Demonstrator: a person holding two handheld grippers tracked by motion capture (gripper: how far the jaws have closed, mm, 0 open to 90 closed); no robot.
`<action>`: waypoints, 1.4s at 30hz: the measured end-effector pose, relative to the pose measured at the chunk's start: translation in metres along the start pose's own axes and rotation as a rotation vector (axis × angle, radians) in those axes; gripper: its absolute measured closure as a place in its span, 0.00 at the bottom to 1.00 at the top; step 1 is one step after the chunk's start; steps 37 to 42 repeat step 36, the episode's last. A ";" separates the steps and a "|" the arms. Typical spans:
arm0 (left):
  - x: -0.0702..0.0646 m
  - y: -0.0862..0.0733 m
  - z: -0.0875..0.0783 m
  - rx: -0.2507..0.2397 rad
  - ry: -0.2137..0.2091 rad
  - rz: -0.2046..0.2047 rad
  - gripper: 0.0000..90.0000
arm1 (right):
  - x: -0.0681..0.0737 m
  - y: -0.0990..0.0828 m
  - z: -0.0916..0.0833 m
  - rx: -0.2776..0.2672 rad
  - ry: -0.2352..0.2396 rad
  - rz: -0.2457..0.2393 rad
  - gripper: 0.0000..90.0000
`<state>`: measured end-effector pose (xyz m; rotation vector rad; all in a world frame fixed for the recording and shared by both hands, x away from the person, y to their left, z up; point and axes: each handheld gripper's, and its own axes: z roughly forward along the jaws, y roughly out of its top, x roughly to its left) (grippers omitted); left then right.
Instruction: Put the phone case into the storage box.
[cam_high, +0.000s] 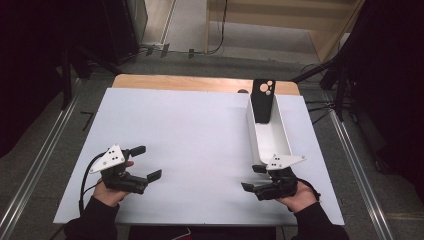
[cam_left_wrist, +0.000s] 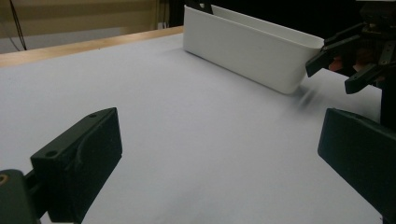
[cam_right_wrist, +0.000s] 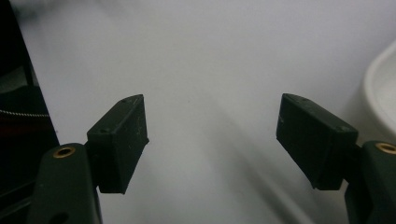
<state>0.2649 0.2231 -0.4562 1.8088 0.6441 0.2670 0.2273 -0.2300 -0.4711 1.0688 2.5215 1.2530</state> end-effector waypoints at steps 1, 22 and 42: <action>0.000 0.000 -0.001 0.000 0.000 0.002 0.00 | -0.001 -0.002 -0.001 0.006 -0.009 0.000 0.26; -0.001 -0.002 -0.002 0.012 -0.007 0.001 0.00 | -0.011 -0.024 -0.002 0.056 -0.029 -0.001 0.26; 0.001 -0.002 -0.003 0.008 -0.004 -0.003 0.00 | -0.012 -0.024 -0.001 0.062 -0.024 0.004 0.26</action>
